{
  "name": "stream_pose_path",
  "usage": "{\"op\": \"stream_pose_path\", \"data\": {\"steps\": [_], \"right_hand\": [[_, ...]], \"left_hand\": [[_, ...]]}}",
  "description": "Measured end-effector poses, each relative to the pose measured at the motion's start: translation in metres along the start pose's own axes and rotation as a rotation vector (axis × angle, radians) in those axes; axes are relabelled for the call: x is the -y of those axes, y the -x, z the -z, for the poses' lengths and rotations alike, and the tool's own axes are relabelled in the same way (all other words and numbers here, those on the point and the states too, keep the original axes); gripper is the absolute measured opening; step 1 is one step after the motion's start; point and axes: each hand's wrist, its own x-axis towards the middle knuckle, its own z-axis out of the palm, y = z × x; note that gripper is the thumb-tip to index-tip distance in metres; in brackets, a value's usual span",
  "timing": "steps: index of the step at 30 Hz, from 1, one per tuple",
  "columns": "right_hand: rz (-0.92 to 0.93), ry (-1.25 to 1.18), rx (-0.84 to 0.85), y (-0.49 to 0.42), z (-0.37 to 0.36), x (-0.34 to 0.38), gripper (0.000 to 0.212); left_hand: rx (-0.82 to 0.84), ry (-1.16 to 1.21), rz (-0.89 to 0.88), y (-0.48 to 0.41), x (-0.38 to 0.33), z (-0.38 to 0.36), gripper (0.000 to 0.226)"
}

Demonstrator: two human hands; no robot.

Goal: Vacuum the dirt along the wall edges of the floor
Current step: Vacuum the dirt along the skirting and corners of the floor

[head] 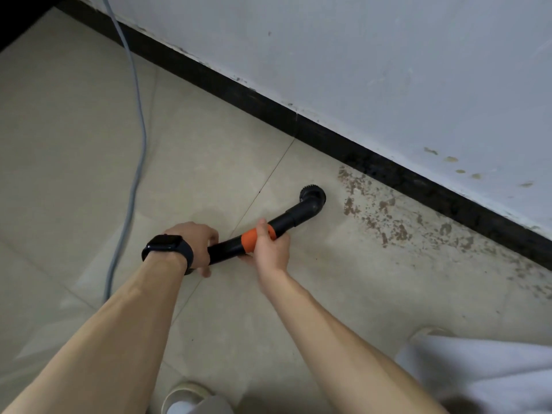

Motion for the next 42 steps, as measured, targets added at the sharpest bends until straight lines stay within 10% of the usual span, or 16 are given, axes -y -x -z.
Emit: {"op": "stream_pose_path", "data": {"steps": [7,20,42], "right_hand": [[-0.002,-0.061,0.099,-0.026,0.013,0.073,0.041],[-0.030,-0.038,-0.060,-0.005,0.026,0.028,0.041],[0.026,-0.129,-0.046,-0.030,0.039,0.066,0.035]], "left_hand": [[-0.223,0.106,-0.068,-0.008,-0.028,0.018,0.047],[-0.070,0.076,-0.093,-0.007,-0.025,0.010,0.062],[-0.286,0.075,-0.194,-0.010,-0.055,0.014,0.041]]}}
